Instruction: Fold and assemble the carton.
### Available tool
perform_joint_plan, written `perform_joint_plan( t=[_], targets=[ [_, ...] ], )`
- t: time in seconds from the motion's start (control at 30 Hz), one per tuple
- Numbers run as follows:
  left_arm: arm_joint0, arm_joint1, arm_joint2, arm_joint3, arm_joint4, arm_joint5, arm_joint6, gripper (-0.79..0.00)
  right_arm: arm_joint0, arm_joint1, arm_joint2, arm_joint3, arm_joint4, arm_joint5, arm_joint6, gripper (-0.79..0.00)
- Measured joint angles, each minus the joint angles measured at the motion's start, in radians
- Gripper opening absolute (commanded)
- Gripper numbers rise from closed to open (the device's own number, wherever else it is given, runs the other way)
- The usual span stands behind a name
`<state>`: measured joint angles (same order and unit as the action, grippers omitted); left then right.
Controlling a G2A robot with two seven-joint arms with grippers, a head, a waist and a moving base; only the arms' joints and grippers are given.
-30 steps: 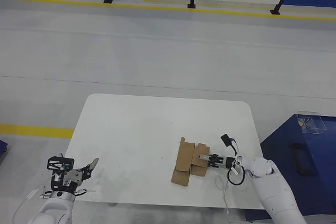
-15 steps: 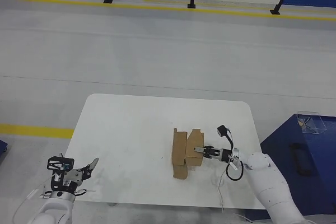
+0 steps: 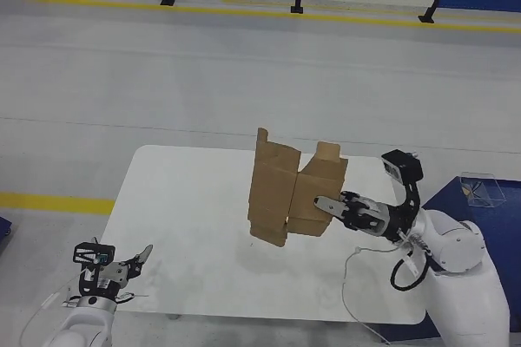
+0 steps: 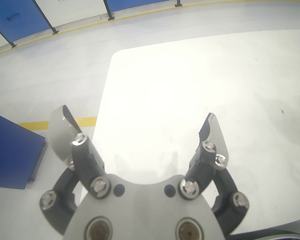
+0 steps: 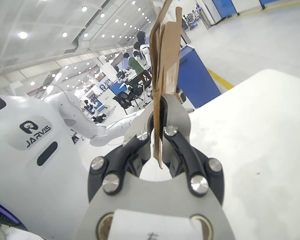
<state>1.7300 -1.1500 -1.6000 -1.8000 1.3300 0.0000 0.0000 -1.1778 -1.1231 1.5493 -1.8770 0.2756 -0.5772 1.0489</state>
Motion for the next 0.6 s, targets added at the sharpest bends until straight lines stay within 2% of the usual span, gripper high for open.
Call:
perform_joint_plan(
  t=[0.17, 0.6],
  targets=[
    [0.0, 0.0, 0.0, 0.0, 0.0, 0.0, 0.0, 0.0, -0.02, 0.009, 0.039, -0.12, 0.022, 0.003, -0.002, -0.785],
    [0.0, 0.0, 0.0, 0.0, 0.0, 0.0, 0.0, 0.0, -0.02, 0.012, 0.047, -0.127, 0.026, 0.008, 0.006, -0.785]
  ],
)
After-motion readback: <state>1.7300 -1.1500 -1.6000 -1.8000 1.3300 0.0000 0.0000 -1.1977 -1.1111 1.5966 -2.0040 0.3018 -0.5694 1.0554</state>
